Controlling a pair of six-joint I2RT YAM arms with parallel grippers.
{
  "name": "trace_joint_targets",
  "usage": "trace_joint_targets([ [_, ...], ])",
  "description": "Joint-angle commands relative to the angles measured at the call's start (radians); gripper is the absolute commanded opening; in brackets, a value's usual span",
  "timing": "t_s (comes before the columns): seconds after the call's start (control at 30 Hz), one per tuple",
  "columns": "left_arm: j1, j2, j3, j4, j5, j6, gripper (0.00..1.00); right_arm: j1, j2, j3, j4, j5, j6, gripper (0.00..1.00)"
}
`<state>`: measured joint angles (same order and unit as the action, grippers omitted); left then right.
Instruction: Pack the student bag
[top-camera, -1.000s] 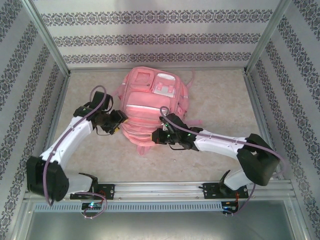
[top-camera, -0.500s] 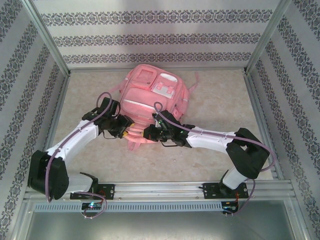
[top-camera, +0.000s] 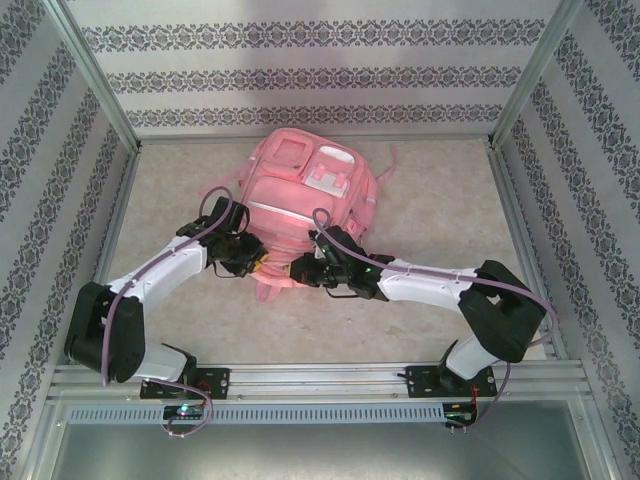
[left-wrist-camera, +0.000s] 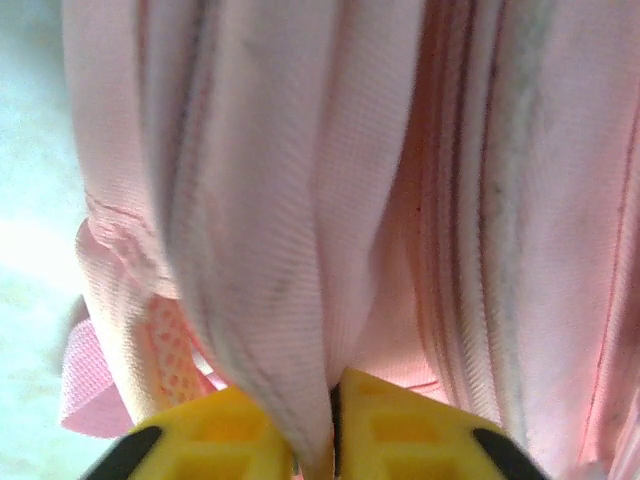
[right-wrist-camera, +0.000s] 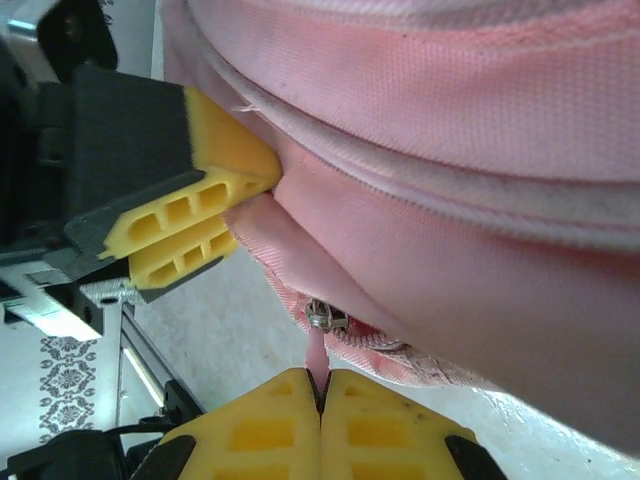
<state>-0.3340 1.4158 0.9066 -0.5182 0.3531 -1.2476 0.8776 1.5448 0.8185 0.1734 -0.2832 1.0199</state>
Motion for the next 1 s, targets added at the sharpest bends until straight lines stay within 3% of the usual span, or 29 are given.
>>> trace_joint_targets([
  [0.0, -0.003, 0.041, 0.037, -0.032, -0.106, -0.012, 0.05, 0.003, -0.081, -0.071, -0.033, 0.058, -0.016, 0.0],
  [0.07, -0.002, 0.061, 0.066, -0.032, -0.1, -0.01, 0.0, 0.004, -0.127, -0.129, -0.036, 0.087, -0.013, 0.0],
  [0.33, -0.004, 0.068, 0.094, -0.031, -0.076, 0.002, 0.0, 0.005, -0.331, -0.238, -0.189, 0.348, -0.09, 0.0],
  [0.43, -0.008, 0.058, 0.085, -0.033, -0.066, 0.011, 0.0, -0.019, -0.372, -0.243, -0.231, 0.393, -0.124, 0.0],
  [0.63, -0.007, -0.01, 0.076, -0.088, -0.069, 0.05, 0.0, -0.117, -0.384, -0.235, -0.298, 0.358, -0.161, 0.0],
  [0.8, -0.007, -0.063, 0.09, -0.157, -0.096, 0.106, 0.0, -0.136, -0.335, -0.166, -0.339, 0.255, -0.274, 0.0],
  [0.97, 0.005, -0.102, 0.097, -0.214, -0.126, 0.17, 0.0, -0.138, -0.317, -0.138, -0.348, 0.239, -0.316, 0.0],
])
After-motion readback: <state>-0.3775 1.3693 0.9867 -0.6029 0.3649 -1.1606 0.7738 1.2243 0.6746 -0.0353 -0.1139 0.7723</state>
